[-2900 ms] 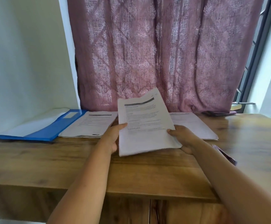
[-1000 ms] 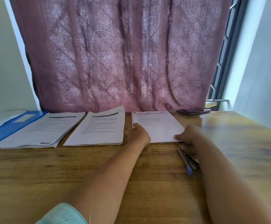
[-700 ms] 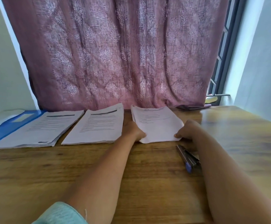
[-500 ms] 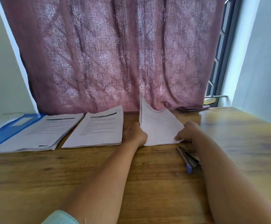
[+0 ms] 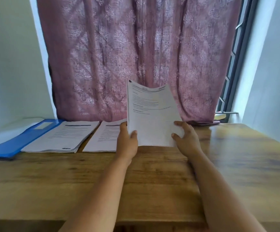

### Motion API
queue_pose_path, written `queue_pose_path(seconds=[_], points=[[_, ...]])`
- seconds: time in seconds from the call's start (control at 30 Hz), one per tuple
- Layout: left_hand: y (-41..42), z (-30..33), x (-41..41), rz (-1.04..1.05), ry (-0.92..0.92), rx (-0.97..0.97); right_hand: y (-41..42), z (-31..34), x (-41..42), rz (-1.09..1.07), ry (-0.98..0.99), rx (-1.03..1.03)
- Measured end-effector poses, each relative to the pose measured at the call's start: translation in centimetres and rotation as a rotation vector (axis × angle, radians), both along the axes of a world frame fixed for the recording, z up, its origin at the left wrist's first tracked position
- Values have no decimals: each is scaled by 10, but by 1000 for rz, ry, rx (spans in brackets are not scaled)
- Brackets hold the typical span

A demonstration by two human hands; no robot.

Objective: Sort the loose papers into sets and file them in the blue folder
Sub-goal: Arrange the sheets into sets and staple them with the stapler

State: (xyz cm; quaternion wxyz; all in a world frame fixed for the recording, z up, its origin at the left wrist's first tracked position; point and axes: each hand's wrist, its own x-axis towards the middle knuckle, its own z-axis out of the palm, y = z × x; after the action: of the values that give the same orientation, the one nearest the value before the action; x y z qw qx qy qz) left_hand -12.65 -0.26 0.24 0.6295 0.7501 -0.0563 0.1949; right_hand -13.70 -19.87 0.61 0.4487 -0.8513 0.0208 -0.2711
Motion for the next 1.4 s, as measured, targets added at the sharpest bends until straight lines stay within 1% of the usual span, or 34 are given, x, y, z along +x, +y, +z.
queue_pose_path(seconds=[0.1, 0.17, 0.23, 0.3, 0.33, 0.43, 0.5, 0.53, 0.57, 0.6, 0.63, 0.67, 0.7, 0.73, 0.8, 0.93, 1.07, 1.13, 1.2, 1.3, 1.4], points=[[40, -6, -39, 21, 43, -29, 33, -8, -27, 50, -62, -95], [69, -19, -67, -26, 129, -2, 51, -18, -50, 98, -48, -184], [92, -29, -94, -125, 294, 52, 62, -30, -70, 149, 84, -260], [106, -31, -112, -241, 422, 103, 66, -39, -83, 173, 244, -265], [113, -29, -120, -265, 462, 132, 68, -43, -89, 171, 287, -253], [127, -22, -137, -258, 534, 264, 72, -48, -99, 139, 272, -234], [132, -18, -145, -167, 549, 390, 75, -49, -101, 87, 270, -235], [134, -17, -147, -74, 522, 547, 75, -50, -101, 64, 278, -231], [135, -16, -147, 47, 467, 733, 75, -51, -100, 45, 292, -230], [135, -15, -144, 151, 379, 853, 75, -52, -101, 26, 308, -232], [132, -14, -139, 192, 269, 877, 75, -52, -102, 6, 314, -238], [125, -14, -132, 159, 176, 824, 75, -52, -102, -11, 315, -248], [115, -15, -124, 72, 107, 737, 75, -51, -102, -26, 308, -264], [103, -19, -115, -28, 77, 645, 75, -51, -103, -39, 305, -284], [80, -30, -99, -140, 122, 543, 75, -50, -103, -64, 290, -295], [71, -48, -79, -104, 281, 465, 75, -53, -104, -87, 238, -225], [78, -48, -76, -160, 319, 335, 79, -52, -107, -143, 180, -190], [79, -48, -77, -182, 339, 257, 83, -49, -110, -191, 164, -267], [79, -48, -78, -205, 333, 223, 88, -51, -112, -236, 122, -388], [77, -46, -81, -199, 316, 272, 99, -56, -114, -267, -72, -493], [77, -41, -81, -216, 357, 186, 118, -56, -120, -182, -318, -555]])
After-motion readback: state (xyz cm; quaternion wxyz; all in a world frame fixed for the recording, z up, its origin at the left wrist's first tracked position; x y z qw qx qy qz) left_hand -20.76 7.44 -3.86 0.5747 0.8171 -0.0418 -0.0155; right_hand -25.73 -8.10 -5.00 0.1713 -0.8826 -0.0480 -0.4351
